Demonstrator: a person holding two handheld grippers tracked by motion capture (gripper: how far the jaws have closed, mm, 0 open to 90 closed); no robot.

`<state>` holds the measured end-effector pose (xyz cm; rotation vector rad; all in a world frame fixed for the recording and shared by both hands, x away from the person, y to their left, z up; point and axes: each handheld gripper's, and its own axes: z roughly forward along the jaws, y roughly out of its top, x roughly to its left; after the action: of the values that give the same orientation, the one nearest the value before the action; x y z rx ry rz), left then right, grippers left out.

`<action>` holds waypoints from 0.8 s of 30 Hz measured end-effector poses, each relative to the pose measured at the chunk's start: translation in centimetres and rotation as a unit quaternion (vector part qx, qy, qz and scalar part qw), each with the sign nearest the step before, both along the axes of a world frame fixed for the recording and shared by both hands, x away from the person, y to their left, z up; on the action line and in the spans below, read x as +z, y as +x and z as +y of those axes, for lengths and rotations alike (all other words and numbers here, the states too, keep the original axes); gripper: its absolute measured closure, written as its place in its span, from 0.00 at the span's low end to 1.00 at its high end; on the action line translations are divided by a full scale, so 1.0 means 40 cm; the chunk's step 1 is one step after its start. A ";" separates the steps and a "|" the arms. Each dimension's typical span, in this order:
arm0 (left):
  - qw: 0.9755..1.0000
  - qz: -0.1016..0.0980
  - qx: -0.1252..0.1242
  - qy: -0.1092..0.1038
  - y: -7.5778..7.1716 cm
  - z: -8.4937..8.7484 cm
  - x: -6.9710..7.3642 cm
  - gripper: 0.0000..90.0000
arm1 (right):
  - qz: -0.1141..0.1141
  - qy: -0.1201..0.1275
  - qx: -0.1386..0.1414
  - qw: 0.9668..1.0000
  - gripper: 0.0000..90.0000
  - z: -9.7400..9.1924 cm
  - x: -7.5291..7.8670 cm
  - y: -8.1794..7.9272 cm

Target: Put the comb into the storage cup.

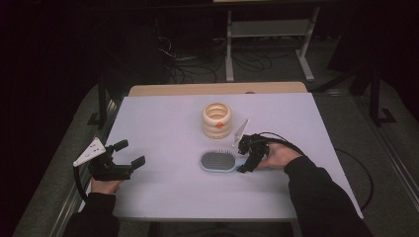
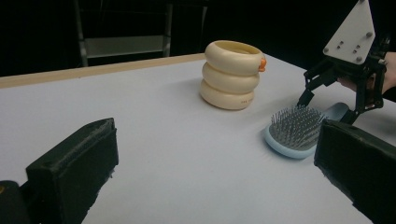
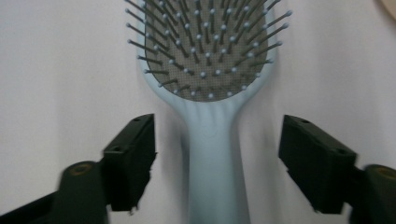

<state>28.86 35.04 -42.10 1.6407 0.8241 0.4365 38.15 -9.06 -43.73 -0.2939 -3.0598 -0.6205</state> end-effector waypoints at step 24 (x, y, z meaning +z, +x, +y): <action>1.000 -0.001 0.000 0.000 0.000 0.000 0.000 0.00 | -0.003 -0.032 0.028 0.999 0.75 0.012 0.001 -0.007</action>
<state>28.84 35.03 -42.09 1.6404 0.8226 0.4394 37.87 -8.56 -43.69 -0.2075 -3.0868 -0.5221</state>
